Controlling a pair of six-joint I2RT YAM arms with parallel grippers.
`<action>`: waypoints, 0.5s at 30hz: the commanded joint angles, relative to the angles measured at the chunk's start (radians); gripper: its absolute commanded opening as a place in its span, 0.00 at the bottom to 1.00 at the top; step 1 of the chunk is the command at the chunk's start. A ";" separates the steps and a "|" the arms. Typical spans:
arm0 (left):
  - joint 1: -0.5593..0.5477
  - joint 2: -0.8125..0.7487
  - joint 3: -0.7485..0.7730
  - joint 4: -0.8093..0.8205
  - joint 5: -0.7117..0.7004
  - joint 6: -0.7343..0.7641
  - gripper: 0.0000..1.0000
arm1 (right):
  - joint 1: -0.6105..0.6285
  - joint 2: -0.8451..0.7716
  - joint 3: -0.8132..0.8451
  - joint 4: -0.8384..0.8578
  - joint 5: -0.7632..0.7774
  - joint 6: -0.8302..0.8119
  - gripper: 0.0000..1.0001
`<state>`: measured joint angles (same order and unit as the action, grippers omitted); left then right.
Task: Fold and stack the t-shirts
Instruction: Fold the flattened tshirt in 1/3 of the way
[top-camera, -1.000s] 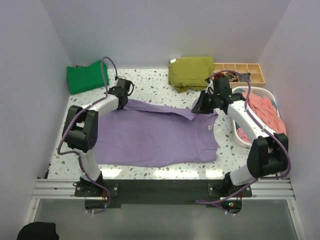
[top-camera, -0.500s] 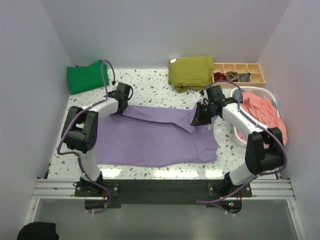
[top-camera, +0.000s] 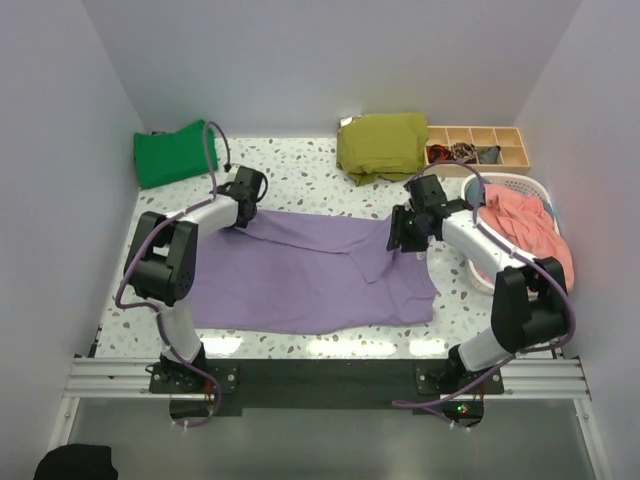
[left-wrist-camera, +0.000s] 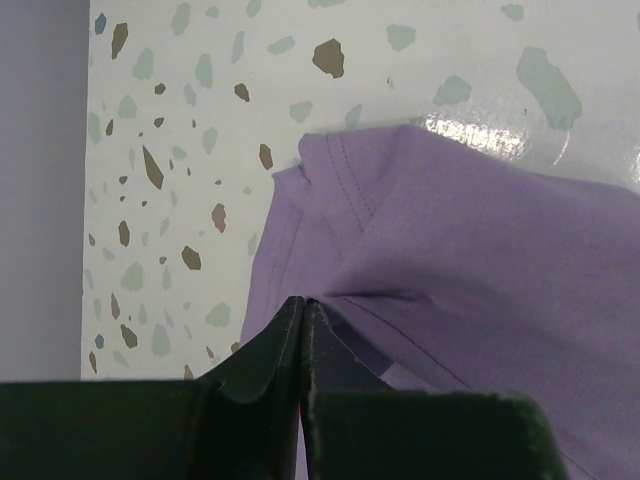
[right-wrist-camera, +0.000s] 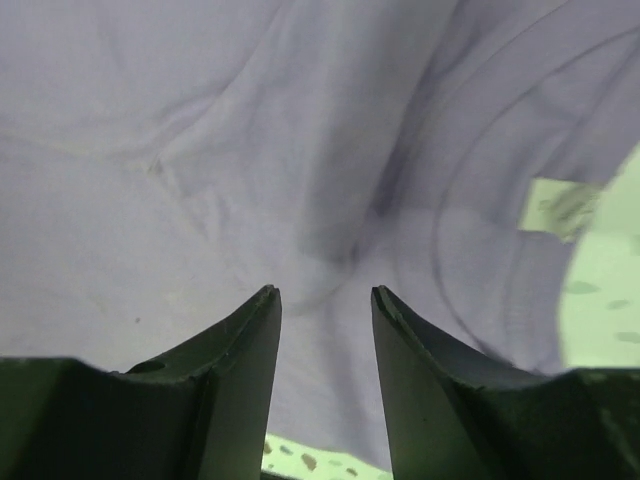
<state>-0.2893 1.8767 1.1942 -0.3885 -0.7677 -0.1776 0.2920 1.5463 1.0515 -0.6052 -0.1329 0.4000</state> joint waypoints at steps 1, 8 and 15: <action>-0.005 -0.028 0.041 0.000 -0.002 -0.039 0.05 | -0.066 -0.043 0.064 0.081 0.190 0.019 0.45; -0.011 -0.149 -0.024 0.082 0.092 -0.053 0.04 | -0.165 0.046 -0.019 0.272 0.010 0.082 0.38; -0.010 -0.165 -0.028 0.119 0.156 -0.039 0.04 | -0.195 0.150 -0.030 0.507 -0.105 0.169 0.35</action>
<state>-0.2955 1.7306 1.1633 -0.3279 -0.6548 -0.2012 0.1108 1.6543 1.0107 -0.2909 -0.1440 0.5003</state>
